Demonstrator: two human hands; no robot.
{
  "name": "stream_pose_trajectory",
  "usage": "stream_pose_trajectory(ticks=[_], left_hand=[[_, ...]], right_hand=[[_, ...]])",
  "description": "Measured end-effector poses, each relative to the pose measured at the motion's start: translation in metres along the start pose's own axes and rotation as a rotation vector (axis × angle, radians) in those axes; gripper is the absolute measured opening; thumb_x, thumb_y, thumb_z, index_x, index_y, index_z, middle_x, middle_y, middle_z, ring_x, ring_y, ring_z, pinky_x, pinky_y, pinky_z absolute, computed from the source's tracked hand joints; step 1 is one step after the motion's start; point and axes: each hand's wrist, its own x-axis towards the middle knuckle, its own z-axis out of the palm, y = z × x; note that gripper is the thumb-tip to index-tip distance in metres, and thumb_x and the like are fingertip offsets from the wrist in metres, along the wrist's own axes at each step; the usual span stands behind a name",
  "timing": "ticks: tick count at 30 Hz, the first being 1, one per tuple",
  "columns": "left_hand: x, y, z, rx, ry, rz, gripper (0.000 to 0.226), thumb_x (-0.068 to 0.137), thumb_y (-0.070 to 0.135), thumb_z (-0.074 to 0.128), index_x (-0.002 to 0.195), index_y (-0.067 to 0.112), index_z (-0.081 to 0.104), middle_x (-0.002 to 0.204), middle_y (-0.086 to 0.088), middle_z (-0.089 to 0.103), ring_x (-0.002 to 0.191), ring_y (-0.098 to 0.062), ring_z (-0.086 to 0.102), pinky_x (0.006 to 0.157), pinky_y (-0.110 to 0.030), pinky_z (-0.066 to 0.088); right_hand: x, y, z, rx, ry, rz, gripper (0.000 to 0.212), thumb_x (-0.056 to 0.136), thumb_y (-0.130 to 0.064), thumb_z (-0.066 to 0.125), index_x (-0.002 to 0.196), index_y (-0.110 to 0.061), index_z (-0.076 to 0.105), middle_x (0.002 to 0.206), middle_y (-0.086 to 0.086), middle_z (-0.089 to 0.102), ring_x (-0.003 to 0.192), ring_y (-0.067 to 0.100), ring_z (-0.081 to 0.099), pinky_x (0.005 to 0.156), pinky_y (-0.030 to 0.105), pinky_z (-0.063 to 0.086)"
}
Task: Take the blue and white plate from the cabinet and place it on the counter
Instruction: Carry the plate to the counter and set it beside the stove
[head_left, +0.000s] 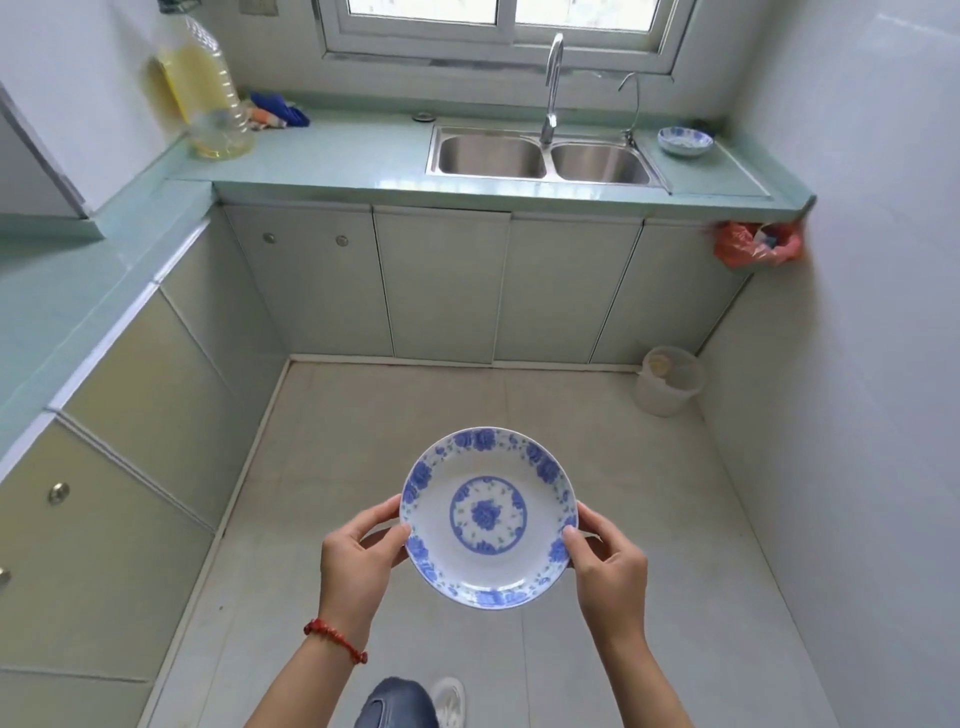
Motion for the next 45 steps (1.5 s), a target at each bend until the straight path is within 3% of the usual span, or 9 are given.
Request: stream_pose_trajectory(ticks=[5,11,15,22,27,31,34,40,45], left_hand=[[0.071,0.021,0.035,-0.006,0.002,-0.008,0.029,0.078,-0.006,0.063,0.096,0.017,0.07,0.086,-0.002,0.075,0.077,-0.019,0.071,0.068,-0.029,0.06],[0.153,0.039,0.101,-0.032,0.04,0.0,0.03,0.079,-0.008,0.062,0.093,0.017,0.07,0.078,0.007,0.076,0.073,-0.014,0.072,0.059,-0.021,0.057],[0.209,0.056,0.147,-0.06,0.09,0.024,0.031,0.079,-0.008,0.061,0.094,0.018,0.069,0.087,-0.001,0.073,0.078,-0.017,0.071,0.06,-0.02,0.057],[0.291,0.084,0.189,-0.108,0.208,0.039,0.032,0.079,-0.005,0.062,0.093,0.022,0.07,0.083,0.006,0.075,0.077,-0.014,0.071,0.063,-0.021,0.058],[0.349,0.1,0.188,-0.143,0.297,0.061,0.032,0.08,-0.006,0.06,0.093,0.021,0.071,0.088,0.001,0.072,0.078,-0.016,0.069,0.058,-0.017,0.056],[0.402,0.111,0.174,-0.166,0.331,0.06,0.034,0.08,-0.006,0.06,0.088,0.026,0.07,0.089,-0.001,0.072,0.079,-0.019,0.068,0.059,-0.017,0.056],[0.437,0.123,0.158,-0.184,0.361,0.071,0.037,0.08,-0.007,0.059,0.087,0.028,0.07,0.09,0.003,0.072,0.078,-0.012,0.068,0.058,-0.015,0.055],[0.484,0.14,0.119,-0.209,0.465,0.081,0.033,0.08,-0.007,0.059,0.095,0.02,0.07,0.09,0.007,0.072,0.077,-0.006,0.069,0.059,-0.014,0.055],[0.503,0.14,0.087,-0.243,0.628,0.063,0.032,0.079,-0.005,0.061,0.095,0.021,0.071,0.087,0.012,0.072,0.076,-0.004,0.069,0.059,-0.014,0.054]], right_hand=[[0.072,-0.018,0.024,0.029,0.004,0.019,0.029,0.081,0.001,0.059,0.1,-0.019,0.068,0.088,-0.006,0.072,0.074,0.008,0.068,0.069,0.035,0.057],[0.181,-0.028,0.042,0.048,0.005,0.045,0.028,0.081,0.002,0.059,0.1,-0.017,0.068,0.088,-0.004,0.072,0.073,0.007,0.068,0.068,0.032,0.058],[0.262,-0.047,0.055,0.05,-0.034,0.013,0.03,0.081,0.0,0.06,0.097,-0.023,0.068,0.091,-0.004,0.072,0.076,0.009,0.067,0.071,0.034,0.057],[0.376,-0.089,0.093,0.009,-0.156,-0.032,0.028,0.08,0.0,0.06,0.098,-0.019,0.07,0.089,-0.004,0.072,0.074,0.008,0.066,0.069,0.026,0.056],[0.425,-0.101,0.143,-0.006,-0.223,-0.029,0.028,0.079,0.0,0.061,0.096,-0.021,0.071,0.089,-0.005,0.073,0.074,0.007,0.066,0.069,0.028,0.057],[0.459,-0.113,0.195,-0.012,-0.269,-0.026,0.034,0.079,-0.001,0.062,0.088,-0.032,0.07,0.084,-0.01,0.074,0.074,0.007,0.067,0.069,0.027,0.057],[0.479,-0.126,0.237,-0.01,-0.312,-0.038,0.031,0.079,-0.001,0.062,0.092,-0.028,0.071,0.081,-0.015,0.074,0.072,0.005,0.067,0.067,0.027,0.057],[0.499,-0.152,0.312,-0.011,-0.425,-0.072,0.037,0.08,0.001,0.061,0.088,-0.035,0.068,0.091,-0.007,0.072,0.078,0.006,0.067,0.075,0.038,0.056],[0.509,-0.164,0.369,-0.058,-0.578,-0.089,0.033,0.08,0.0,0.061,0.089,-0.031,0.07,0.091,-0.006,0.073,0.079,0.004,0.067,0.075,0.04,0.057]])
